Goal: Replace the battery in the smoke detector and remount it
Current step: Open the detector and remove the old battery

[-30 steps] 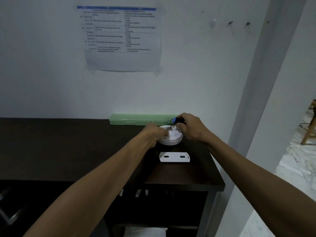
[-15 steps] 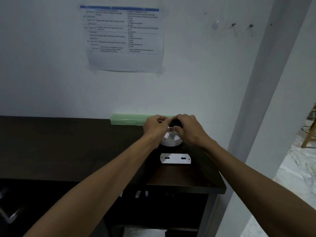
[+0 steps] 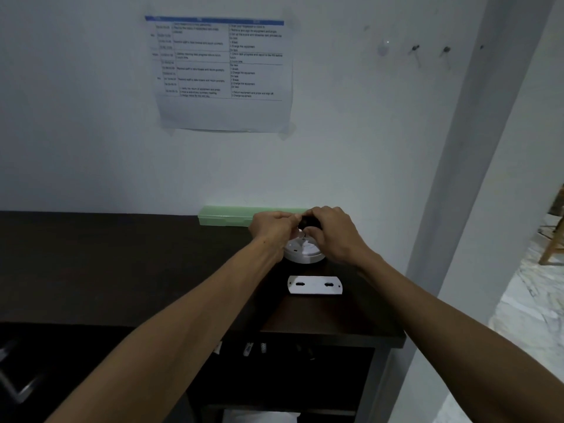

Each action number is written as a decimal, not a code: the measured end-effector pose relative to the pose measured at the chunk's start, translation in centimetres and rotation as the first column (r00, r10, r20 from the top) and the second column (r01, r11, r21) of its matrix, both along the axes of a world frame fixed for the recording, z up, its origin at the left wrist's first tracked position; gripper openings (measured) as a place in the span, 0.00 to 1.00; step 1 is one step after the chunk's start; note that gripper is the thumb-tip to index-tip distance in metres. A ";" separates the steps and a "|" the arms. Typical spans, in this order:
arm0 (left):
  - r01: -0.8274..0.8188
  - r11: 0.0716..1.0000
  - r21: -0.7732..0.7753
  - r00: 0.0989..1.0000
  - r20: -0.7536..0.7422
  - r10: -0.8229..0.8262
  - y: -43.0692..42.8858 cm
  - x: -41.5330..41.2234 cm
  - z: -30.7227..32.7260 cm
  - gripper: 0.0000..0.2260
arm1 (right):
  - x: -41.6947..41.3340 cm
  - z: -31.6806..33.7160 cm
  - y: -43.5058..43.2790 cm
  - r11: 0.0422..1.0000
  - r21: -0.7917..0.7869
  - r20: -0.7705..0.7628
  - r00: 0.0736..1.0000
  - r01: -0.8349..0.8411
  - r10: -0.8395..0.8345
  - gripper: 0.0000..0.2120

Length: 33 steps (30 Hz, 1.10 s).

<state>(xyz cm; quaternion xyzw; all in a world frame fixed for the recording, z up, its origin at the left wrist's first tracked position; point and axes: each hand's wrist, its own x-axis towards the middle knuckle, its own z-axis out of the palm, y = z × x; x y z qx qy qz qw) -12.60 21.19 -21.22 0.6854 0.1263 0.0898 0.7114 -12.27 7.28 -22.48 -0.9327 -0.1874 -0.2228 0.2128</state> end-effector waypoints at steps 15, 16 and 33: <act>-0.053 0.999 0.002 0.999 0.011 0.053 0.0 -0.3 0.3 0.05 | 0.1 0.4 0.8 0.997 -0.032 0.059 0.996 0.064 -0.062 0.13; -0.061 0.998 -0.004 0.998 0.012 0.061 0.0 -0.2 0.3 0.04 | 0.1 0.3 0.8 0.998 -0.023 0.056 0.997 0.056 -0.055 0.14; -0.148 0.964 0.222 0.981 0.159 0.114 -0.1 1.0 -0.6 0.11 | 0.4 0.6 1.9 0.998 -0.023 0.107 0.993 0.058 -0.055 0.12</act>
